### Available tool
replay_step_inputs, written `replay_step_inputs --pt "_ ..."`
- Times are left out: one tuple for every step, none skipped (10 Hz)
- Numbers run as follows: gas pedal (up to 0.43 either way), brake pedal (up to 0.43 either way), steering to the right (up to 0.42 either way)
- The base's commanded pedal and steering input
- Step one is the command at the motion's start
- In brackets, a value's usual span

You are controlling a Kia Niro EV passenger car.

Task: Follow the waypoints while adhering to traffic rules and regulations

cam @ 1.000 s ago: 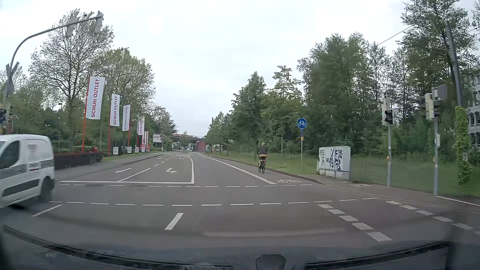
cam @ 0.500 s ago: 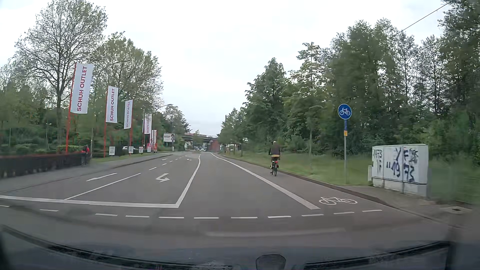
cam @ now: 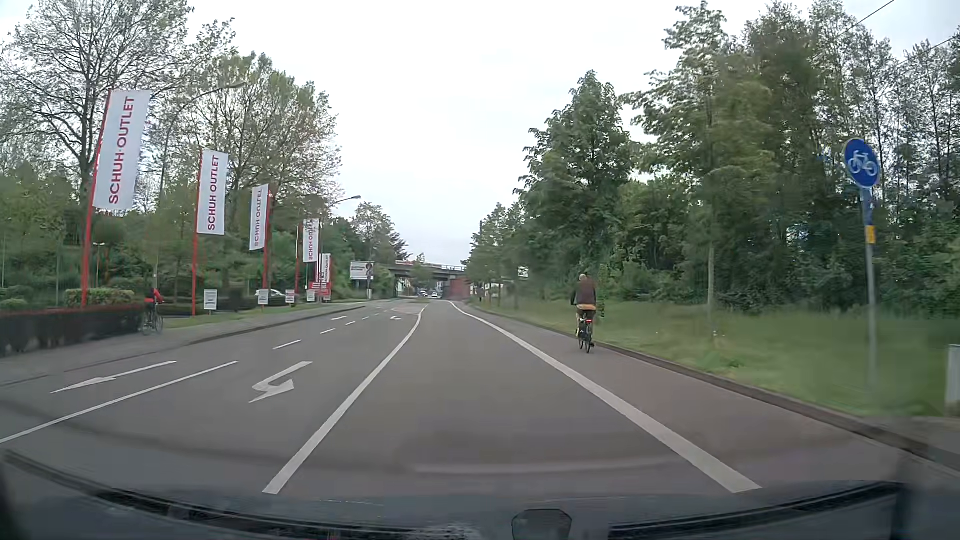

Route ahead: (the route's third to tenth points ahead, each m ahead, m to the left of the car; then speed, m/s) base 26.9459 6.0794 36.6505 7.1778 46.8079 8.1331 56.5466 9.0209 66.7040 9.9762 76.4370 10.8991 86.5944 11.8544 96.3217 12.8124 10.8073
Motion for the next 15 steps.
replay_step_inputs --pt "0.098 0.000 -0.039" --pt "0.098 0.000 -0.034" --pt "0.098 0.000 -0.032" --pt "0.098 0.000 -0.031" --pt "0.098 0.000 -0.029" --pt "0.098 0.000 -0.027" --pt "0.098 0.000 -0.025" --pt "0.098 0.000 -0.023" --pt "0.098 0.000 -0.022" --pt "0.098 0.000 -0.019" --pt "0.110 0.000 -0.016" --pt "0.110 0.000 -0.014" --pt "0.110 0.000 -0.012" --pt "0.110 0.000 -0.011" --pt "0.110 0.000 -0.009"
